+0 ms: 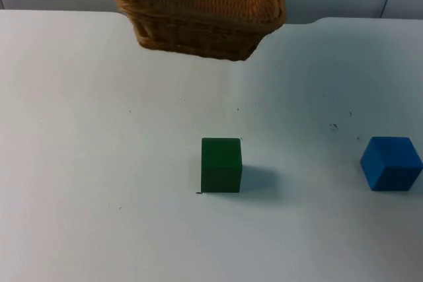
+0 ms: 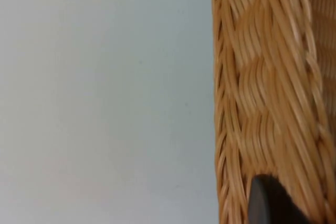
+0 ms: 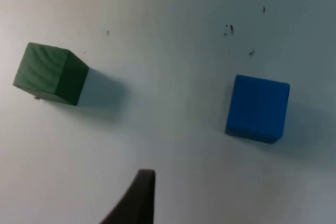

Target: Pick up the basket with the left hand and place the blue cube into the basket with the right hand.

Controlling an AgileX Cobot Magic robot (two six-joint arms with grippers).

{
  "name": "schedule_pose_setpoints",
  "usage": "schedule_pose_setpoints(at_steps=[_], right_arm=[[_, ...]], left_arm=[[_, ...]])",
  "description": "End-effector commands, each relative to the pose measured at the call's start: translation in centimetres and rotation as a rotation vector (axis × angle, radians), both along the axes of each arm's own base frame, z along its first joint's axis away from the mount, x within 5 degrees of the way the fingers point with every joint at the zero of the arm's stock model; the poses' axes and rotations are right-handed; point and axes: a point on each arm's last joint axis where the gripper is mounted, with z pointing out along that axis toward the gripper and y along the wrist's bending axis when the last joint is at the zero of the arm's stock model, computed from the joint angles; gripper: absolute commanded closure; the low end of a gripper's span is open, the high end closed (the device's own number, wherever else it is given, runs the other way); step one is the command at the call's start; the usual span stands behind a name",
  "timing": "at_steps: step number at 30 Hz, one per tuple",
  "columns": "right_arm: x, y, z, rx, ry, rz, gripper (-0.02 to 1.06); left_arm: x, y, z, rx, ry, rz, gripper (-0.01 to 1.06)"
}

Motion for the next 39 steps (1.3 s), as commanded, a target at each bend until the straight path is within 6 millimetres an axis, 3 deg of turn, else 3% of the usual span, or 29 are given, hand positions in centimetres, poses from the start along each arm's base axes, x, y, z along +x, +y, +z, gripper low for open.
schedule_pose_setpoints(at_steps=[1,7,8,11,12,15,16,20,25,32,39], right_arm=[[0.1,0.1,0.3,0.004,-0.006,0.003,0.00],[0.1,0.1,0.2,0.006,0.000,0.004,0.00],[0.1,0.1,0.2,0.006,0.000,0.004,0.00],[0.0,0.2,0.2,0.010,0.003,0.004,0.00],[0.0,0.2,0.2,0.010,0.003,0.004,0.00],[0.0,0.2,0.2,0.023,0.007,0.000,0.00],[0.0,0.2,0.2,0.023,0.007,0.000,0.00],[0.0,0.3,0.3,0.038,0.009,-0.014,0.00],[0.0,0.3,0.2,0.059,0.027,-0.048,0.00],[0.5,0.0,0.1,0.072,0.018,-0.118,0.00],[2.4,-0.1,-2.2,0.028,0.096,-0.166,0.00]], left_arm=[[-1.1,0.8,0.8,-0.020,-0.037,0.056,1.05],[-6.6,4.2,-1.1,0.020,-0.003,0.085,1.05],[-6.6,4.2,-1.1,0.020,-0.003,0.085,1.05],[-10.4,6.6,-1.8,0.010,-0.016,0.138,1.05],[-10.4,6.6,-1.8,0.010,-0.016,0.138,1.05],[-13.6,8.3,-2.3,0.008,-0.037,0.165,1.05],[-13.6,8.3,-2.3,0.008,-0.037,0.165,1.05],[-17.1,9.2,-3.2,0.028,-0.026,0.152,1.05],[-18.7,9.1,-4.3,0.034,0.002,0.128,1.05],[-19.2,9.0,-4.8,0.024,0.020,0.131,1.05],[-19.1,9.1,-4.8,0.006,0.019,0.162,1.05]])
